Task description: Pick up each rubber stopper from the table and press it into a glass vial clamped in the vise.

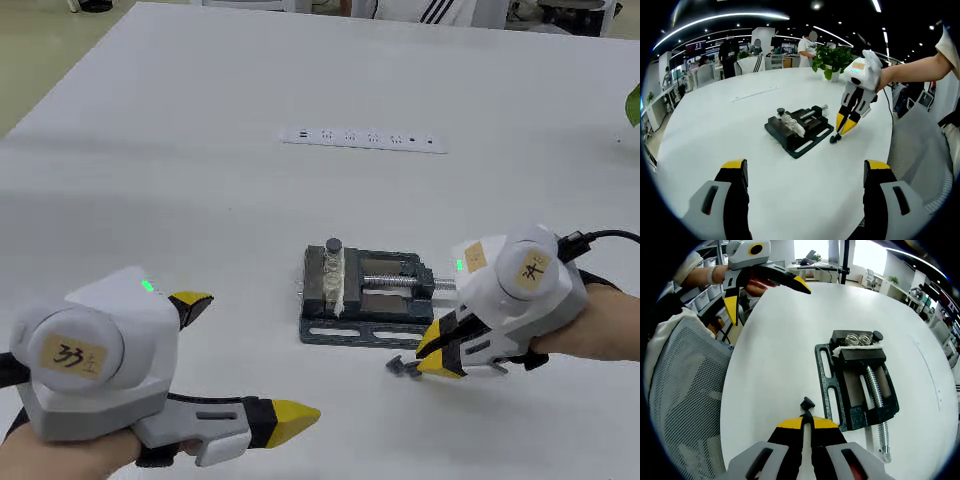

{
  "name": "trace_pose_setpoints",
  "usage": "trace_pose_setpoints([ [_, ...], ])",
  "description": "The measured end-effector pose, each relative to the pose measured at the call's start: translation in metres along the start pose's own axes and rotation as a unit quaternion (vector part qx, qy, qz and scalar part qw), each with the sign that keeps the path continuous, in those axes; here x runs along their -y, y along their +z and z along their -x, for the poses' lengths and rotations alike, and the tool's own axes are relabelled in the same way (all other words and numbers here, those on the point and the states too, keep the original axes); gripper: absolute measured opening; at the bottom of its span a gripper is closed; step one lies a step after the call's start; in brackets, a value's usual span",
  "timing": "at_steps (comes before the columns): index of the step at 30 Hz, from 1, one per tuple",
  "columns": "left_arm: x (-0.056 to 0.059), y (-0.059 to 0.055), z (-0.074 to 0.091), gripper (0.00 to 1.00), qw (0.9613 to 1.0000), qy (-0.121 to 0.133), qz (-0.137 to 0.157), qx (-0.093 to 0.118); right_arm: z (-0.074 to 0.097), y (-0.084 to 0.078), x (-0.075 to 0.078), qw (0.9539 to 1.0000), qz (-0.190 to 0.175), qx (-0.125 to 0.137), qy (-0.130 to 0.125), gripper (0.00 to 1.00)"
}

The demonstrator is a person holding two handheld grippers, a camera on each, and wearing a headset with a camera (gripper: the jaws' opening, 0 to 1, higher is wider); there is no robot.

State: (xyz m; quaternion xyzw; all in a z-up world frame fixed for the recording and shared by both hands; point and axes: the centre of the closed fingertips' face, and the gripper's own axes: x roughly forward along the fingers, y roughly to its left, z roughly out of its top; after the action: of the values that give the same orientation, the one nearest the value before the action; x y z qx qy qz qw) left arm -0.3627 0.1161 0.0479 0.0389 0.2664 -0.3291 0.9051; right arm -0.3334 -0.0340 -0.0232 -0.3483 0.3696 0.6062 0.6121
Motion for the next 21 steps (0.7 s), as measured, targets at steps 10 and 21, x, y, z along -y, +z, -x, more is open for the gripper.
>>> trace_pose_setpoints([
  [10, 0.0019, -0.0009, -0.0011, 0.96, 1.0000, -0.004, 0.001, -0.003, 0.0000, -0.0007, 0.0002, 1.0000, 0.008, -0.003, 0.002, 0.00],
  [21, 0.0076, 0.0023, -0.0054, 0.94, 0.9999, -0.013, 0.001, -0.001, -0.0001, -0.0013, -0.0006, 0.9999, 0.017, 0.001, -0.001, 0.00],
])
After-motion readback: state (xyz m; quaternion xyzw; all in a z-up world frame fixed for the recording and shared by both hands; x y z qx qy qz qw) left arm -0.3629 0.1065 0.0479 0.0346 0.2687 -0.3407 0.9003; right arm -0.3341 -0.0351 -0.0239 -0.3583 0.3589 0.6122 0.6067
